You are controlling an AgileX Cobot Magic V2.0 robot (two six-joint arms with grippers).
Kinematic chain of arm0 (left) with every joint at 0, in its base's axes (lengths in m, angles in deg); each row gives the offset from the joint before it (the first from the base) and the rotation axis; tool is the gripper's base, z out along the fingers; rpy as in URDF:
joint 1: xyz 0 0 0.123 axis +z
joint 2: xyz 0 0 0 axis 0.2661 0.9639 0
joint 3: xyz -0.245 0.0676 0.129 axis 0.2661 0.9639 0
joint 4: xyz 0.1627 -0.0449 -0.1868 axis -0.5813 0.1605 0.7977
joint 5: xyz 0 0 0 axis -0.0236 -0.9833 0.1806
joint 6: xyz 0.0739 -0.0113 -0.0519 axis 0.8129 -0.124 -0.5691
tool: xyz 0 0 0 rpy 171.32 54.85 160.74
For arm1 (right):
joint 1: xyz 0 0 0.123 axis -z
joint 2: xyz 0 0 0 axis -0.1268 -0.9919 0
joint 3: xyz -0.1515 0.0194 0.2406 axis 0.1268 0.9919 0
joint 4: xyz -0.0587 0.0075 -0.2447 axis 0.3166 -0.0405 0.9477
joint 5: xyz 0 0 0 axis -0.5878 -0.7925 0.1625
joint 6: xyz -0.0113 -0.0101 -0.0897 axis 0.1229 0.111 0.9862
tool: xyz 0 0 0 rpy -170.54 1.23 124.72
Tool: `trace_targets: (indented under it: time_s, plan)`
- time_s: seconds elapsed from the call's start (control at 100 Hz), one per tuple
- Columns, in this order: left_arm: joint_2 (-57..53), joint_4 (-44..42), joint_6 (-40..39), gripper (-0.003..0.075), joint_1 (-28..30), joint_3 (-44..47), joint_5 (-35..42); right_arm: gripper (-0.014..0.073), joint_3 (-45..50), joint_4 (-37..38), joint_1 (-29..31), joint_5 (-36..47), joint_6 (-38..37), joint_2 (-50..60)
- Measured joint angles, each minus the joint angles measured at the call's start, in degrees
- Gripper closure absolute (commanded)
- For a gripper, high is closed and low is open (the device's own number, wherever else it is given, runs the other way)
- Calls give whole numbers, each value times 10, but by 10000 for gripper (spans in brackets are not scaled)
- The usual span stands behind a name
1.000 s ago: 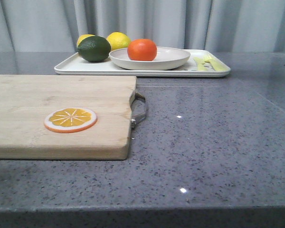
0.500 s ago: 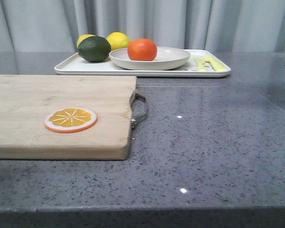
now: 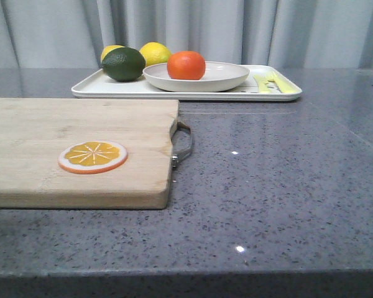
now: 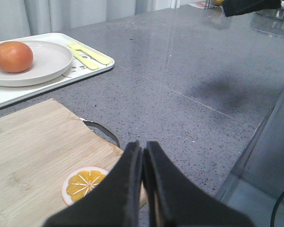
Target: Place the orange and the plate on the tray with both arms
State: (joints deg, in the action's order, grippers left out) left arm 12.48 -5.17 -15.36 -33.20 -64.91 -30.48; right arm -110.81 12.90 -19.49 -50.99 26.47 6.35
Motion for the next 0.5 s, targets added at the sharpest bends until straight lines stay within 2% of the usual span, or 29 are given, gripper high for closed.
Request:
trace_targets:
  time_s: [0.5]
  plan:
    - [0, 0, 0, 741, 0, 18, 12, 662, 159, 0, 0, 16, 1, 201]
